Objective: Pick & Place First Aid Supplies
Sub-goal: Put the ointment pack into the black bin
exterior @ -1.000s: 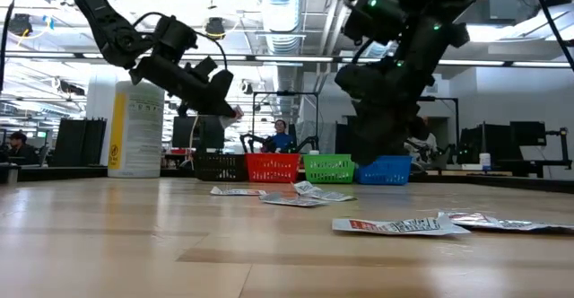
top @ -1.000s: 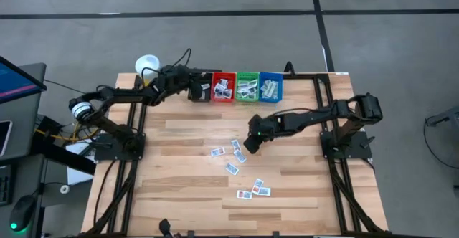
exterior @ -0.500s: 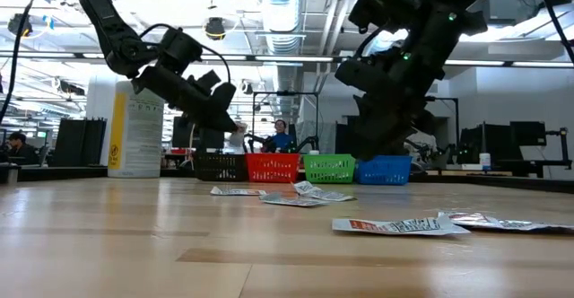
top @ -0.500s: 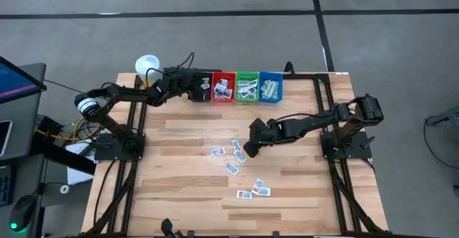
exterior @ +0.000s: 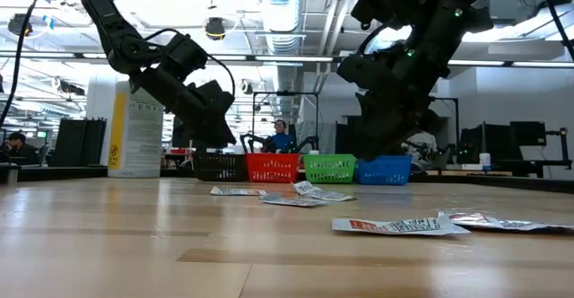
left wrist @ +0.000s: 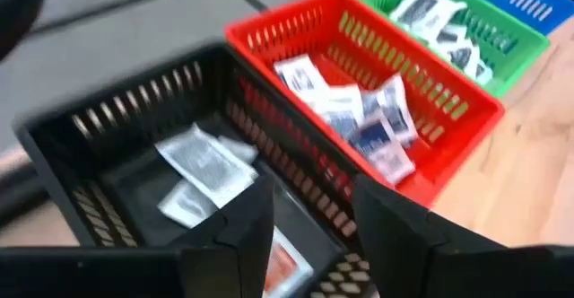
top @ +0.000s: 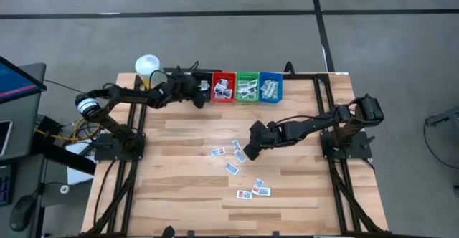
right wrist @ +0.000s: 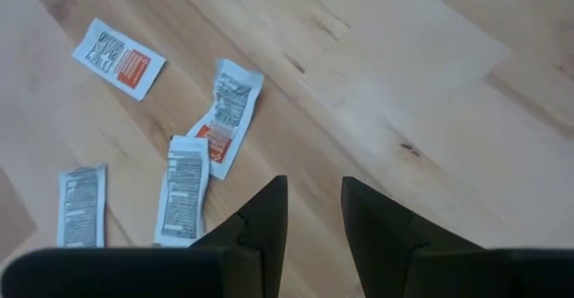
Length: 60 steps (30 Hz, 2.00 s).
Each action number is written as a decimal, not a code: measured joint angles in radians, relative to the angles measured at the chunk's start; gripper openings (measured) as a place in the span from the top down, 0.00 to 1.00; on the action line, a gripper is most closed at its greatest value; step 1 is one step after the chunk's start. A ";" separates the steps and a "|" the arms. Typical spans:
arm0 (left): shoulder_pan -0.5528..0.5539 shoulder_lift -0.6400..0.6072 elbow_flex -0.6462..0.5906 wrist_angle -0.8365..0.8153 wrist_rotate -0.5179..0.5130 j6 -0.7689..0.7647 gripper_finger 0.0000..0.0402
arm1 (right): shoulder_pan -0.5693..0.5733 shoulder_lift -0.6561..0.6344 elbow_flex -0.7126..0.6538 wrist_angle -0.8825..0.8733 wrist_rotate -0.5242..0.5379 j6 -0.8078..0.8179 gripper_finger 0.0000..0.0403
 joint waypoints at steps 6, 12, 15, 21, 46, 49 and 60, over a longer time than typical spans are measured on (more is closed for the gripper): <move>-0.036 -0.014 -0.001 -0.027 0.097 -0.121 0.63 | 0.042 0.000 0.000 0.008 0.044 -0.004 0.75; -0.107 -0.068 -0.002 -0.028 0.217 -0.118 0.63 | 0.106 0.000 0.000 0.007 0.069 -0.094 0.75; -0.160 -0.098 -0.002 -0.027 0.230 -0.117 0.63 | 0.161 0.000 0.000 -0.011 -0.013 -0.160 0.75; -0.268 -0.125 -0.002 -0.019 0.230 -0.116 0.63 | 0.301 0.000 0.000 -0.057 -0.143 -0.190 0.75; -0.440 -0.125 -0.002 0.026 0.207 -0.116 0.65 | 0.559 0.125 0.000 0.054 -0.090 -0.080 0.75; -0.444 -0.125 -0.002 0.026 0.207 -0.116 0.65 | 0.559 0.156 0.005 0.062 -0.083 -0.041 0.75; -0.443 -0.125 -0.002 0.034 0.207 -0.116 0.66 | 0.559 0.177 0.004 0.053 -0.088 -0.035 0.76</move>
